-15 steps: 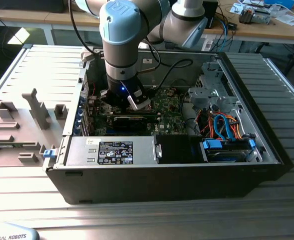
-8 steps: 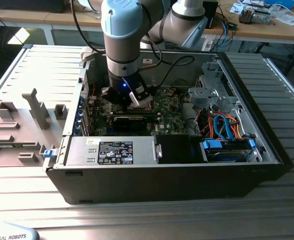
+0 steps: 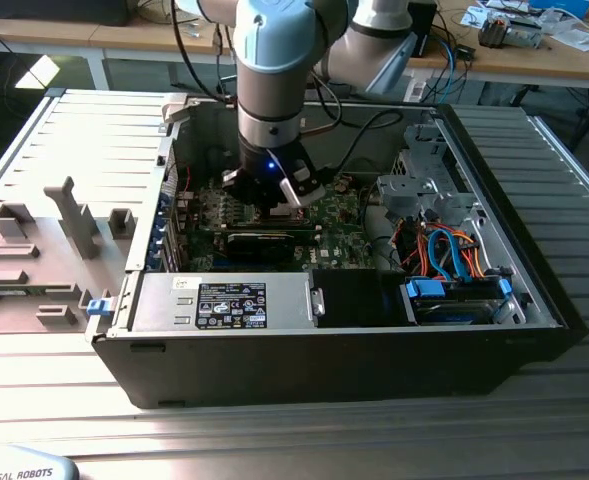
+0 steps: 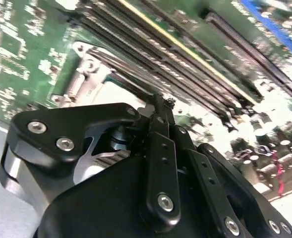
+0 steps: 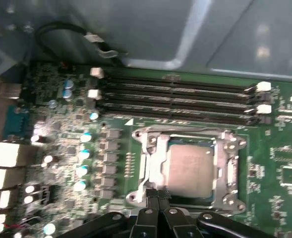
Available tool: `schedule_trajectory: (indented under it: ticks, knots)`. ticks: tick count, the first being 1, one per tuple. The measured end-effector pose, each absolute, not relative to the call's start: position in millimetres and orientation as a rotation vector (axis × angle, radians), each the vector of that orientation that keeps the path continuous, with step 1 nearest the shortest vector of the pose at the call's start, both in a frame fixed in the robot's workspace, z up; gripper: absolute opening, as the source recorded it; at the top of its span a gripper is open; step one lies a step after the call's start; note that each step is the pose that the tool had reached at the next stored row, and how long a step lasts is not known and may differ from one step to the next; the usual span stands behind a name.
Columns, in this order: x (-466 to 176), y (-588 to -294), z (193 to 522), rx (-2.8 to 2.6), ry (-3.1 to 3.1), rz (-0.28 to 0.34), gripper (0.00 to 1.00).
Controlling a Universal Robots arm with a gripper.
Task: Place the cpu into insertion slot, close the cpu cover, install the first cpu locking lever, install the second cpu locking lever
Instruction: 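Install the second cpu locking lever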
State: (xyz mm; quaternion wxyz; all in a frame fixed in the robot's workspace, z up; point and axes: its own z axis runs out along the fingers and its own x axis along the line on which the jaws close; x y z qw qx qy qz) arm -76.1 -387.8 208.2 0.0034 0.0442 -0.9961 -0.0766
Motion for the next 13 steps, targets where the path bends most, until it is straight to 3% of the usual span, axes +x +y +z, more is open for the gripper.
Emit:
schedule_trajectory:
  ticks: [13]
  knots:
    - [-56.9, -362.1, 211.7, 0.136, -3.107, -0.233, 0.11]
